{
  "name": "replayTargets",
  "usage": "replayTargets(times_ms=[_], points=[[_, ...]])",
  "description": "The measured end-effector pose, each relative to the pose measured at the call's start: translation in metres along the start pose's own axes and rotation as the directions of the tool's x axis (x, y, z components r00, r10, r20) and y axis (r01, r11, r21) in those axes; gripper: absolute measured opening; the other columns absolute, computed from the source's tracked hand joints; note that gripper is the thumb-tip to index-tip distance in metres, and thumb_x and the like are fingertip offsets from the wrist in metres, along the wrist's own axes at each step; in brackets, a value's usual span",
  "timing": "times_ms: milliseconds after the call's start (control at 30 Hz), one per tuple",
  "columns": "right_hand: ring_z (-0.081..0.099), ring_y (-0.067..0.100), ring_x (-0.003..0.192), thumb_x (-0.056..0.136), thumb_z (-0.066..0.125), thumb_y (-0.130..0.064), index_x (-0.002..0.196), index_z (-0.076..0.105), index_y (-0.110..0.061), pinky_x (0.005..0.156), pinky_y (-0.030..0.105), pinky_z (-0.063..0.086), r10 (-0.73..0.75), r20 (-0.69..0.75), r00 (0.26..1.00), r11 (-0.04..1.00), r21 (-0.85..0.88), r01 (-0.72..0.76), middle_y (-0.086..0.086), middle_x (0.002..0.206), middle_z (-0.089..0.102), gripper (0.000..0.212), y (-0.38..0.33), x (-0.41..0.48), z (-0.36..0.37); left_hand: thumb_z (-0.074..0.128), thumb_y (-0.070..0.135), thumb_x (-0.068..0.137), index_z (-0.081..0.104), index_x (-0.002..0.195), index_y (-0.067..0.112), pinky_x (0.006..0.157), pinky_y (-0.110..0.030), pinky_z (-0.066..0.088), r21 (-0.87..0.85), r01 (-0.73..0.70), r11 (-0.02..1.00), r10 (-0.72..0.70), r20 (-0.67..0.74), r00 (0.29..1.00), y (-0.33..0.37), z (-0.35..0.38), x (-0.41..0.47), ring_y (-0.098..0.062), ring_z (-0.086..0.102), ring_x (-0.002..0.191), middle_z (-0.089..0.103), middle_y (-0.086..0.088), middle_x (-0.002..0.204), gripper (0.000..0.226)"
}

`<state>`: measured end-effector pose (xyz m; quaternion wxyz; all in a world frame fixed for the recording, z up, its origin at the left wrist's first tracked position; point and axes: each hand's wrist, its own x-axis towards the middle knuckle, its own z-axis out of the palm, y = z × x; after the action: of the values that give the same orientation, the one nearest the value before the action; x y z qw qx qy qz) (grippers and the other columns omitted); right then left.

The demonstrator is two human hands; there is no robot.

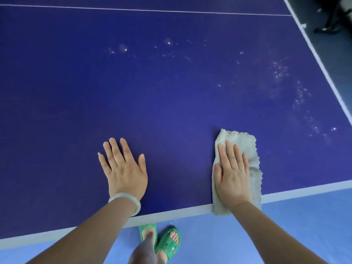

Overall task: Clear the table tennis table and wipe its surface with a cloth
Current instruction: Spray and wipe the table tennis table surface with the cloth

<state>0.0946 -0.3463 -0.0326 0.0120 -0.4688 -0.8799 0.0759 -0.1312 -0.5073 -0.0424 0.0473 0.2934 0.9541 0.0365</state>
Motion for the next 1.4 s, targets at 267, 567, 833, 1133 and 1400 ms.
replayTargets(times_ms=[267, 567, 833, 1133, 1400], points=[[0.007, 0.017, 0.152, 0.099, 0.021, -0.035, 0.156, 0.024, -0.025, 0.122, 0.046, 0.012, 0.012, 0.019, 1.000, 1.000, 0.009, -0.012, -0.005, 0.164, 0.015, 0.058, -0.002, 0.001, -0.001, 0.027, 0.035, 0.097, 0.039, 0.145, -0.004, 0.120, -0.054, 0.014, -0.172, -0.157, 0.972, 0.147, -0.070, 0.987, 0.021, -0.005, 0.002, -0.041, 0.021, 0.147, 0.028, -0.026, 0.155, 0.063], [0.009, 0.017, 0.152, 0.098, 0.029, -0.032, 0.155, 0.027, -0.024, 0.121, 0.046, 0.014, 0.001, 0.002, 1.000, 1.000, 0.027, -0.001, -0.003, 0.164, 0.017, 0.057, -0.002, 0.003, 0.000, 0.022, 0.038, 0.098, 0.042, 0.146, 0.003, 0.120, -0.049, 0.022, -0.204, -0.360, 0.911, 0.372, 0.025, 0.928, 0.144, -0.003, -0.001, -0.033, 0.026, 0.147, 0.032, -0.018, 0.156, 0.063], [0.008, 0.023, 0.152, 0.099, 0.033, -0.036, 0.156, 0.025, -0.022, 0.119, 0.047, 0.012, -0.112, 0.065, 0.992, 0.993, 0.034, 0.110, 0.001, 0.165, 0.014, 0.059, 0.014, 0.008, -0.005, 0.012, 0.050, 0.099, 0.012, 0.156, 0.008, 0.122, -0.055, 0.008, -0.077, -0.170, 0.982, 0.176, 0.077, 0.981, 0.186, 0.011, -0.008, -0.030, 0.002, 0.152, 0.009, -0.014, 0.164, 0.071], [0.009, 0.020, 0.152, 0.100, 0.030, -0.035, 0.157, 0.021, -0.024, 0.119, 0.047, 0.017, -0.358, 0.140, 0.923, 0.924, -0.090, 0.372, -0.004, 0.165, 0.012, 0.058, 0.178, 0.048, -0.035, 0.016, 0.046, 0.099, 0.024, 0.153, 0.002, 0.120, -0.058, 0.013, -0.002, -0.153, 0.988, 0.153, 0.037, 0.988, 0.191, 0.016, -0.008, -0.035, 0.014, 0.150, 0.022, -0.018, 0.160, 0.070], [-0.008, 0.022, 0.152, 0.096, 0.002, -0.043, 0.158, 0.001, -0.022, 0.123, 0.045, -0.004, 0.149, 0.042, 0.988, 0.988, 0.020, -0.150, 0.001, 0.165, -0.005, 0.065, 0.135, 0.127, -0.029, 0.015, 0.045, 0.099, 0.027, 0.152, 0.002, 0.120, -0.056, 0.014, 0.033, -0.134, 0.990, 0.134, 0.017, 0.991, 0.194, 0.015, -0.008, -0.033, 0.014, 0.150, 0.024, -0.018, 0.160, 0.069]])
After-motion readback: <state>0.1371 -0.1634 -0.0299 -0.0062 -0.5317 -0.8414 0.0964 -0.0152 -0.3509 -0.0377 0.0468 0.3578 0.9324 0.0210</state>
